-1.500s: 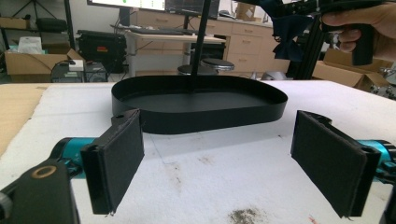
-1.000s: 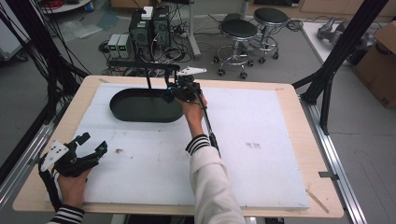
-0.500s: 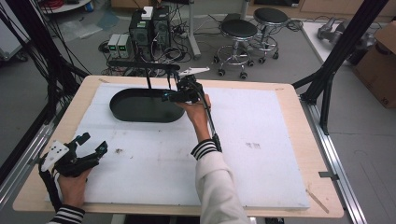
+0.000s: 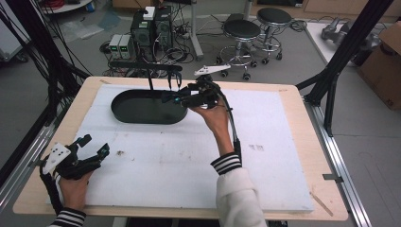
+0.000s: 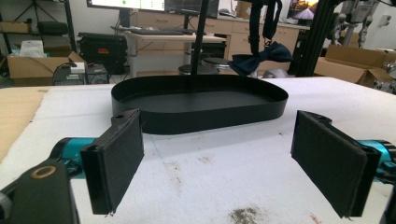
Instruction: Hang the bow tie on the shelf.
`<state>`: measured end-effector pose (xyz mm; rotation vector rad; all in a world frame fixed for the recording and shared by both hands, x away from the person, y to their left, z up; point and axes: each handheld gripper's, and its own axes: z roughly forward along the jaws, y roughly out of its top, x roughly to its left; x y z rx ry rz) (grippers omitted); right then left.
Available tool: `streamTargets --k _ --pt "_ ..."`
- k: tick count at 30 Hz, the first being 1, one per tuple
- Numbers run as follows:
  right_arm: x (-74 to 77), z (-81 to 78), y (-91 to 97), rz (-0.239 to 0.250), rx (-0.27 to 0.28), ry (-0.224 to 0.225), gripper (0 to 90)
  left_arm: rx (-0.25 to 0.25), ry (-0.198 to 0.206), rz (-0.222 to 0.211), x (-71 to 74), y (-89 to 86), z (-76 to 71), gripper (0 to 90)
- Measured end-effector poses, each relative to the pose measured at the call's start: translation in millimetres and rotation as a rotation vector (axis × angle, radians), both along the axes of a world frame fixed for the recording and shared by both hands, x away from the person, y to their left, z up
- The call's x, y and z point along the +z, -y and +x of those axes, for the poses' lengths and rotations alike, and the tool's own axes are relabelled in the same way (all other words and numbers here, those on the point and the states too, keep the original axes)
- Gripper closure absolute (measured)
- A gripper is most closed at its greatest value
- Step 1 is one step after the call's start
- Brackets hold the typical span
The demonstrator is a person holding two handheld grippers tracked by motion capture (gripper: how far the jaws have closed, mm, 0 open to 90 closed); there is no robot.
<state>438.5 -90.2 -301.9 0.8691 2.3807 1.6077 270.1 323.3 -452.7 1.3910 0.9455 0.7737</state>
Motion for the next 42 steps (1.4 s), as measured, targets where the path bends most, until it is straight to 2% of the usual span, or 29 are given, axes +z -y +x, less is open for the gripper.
streamTargets --k 3,5,9,18,21,23,26,31,34,36,38,42 --pt "10.5 -14.3 16.4 0.008 -0.009 0.02 11.7 -0.003 0.001 0.002 0.1 0.1 -0.3 17.3" --pt "12.2 -29.0 29.8 0.042 -0.03 0.107 12.5 -0.002 0.001 0.003 0.1 0.0 -0.1 17.3" --pt "8.4 -51.5 59.1 0.068 -0.05 0.131 12.5 -0.004 0.001 0.001 0.0 -0.1 -0.2 17.3" --pt "-14.7 -110.2 128.2 0.099 -0.155 0.232 12.0 -0.006 0.008 0.011 0.0 0.8 -1.0 17.2" --pt "-27.4 -131.2 151.2 0.098 -0.183 0.266 12.0 -0.006 0.009 0.012 0.0 0.9 -1.0 17.2" --pt "-36.4 -144.2 165.1 0.088 -0.208 0.27 12.0 -0.007 0.01 0.014 0.0 1.0 -1.0 17.2" --pt "-51.6 -159.6 183.5 0.108 -0.256 0.292 11.9 -0.006 0.013 0.017 0.0 1.5 -1.2 17.1" --pt "-79.6 -177.1 201.0 0.135 -0.342 0.336 11.6 -0.007 0.015 0.025 0.1 2.1 -1.5 17.2" --pt "-100.3 -184.4 204.4 0.127 -0.393 0.364 11.5 -0.008 0.019 0.027 0.0 2.3 -1.6 17.1" --pt "-113.1 -187.2 205.3 0.123 -0.424 0.362 11.2 -0.008 0.02 0.028 0.0 2.4 -1.7 17.1" --pt "-123.9 -189.0 205.1 0.116 -0.454 0.382 11.2 -0.008 0.021 0.028 0.0 2.7 -1.8 17.1" --pt "-134.7 -187.1 203.2 0.105 -0.487 0.389 11.1 -0.008 0.02 0.026 0.0 2.7 -1.9 17.1"
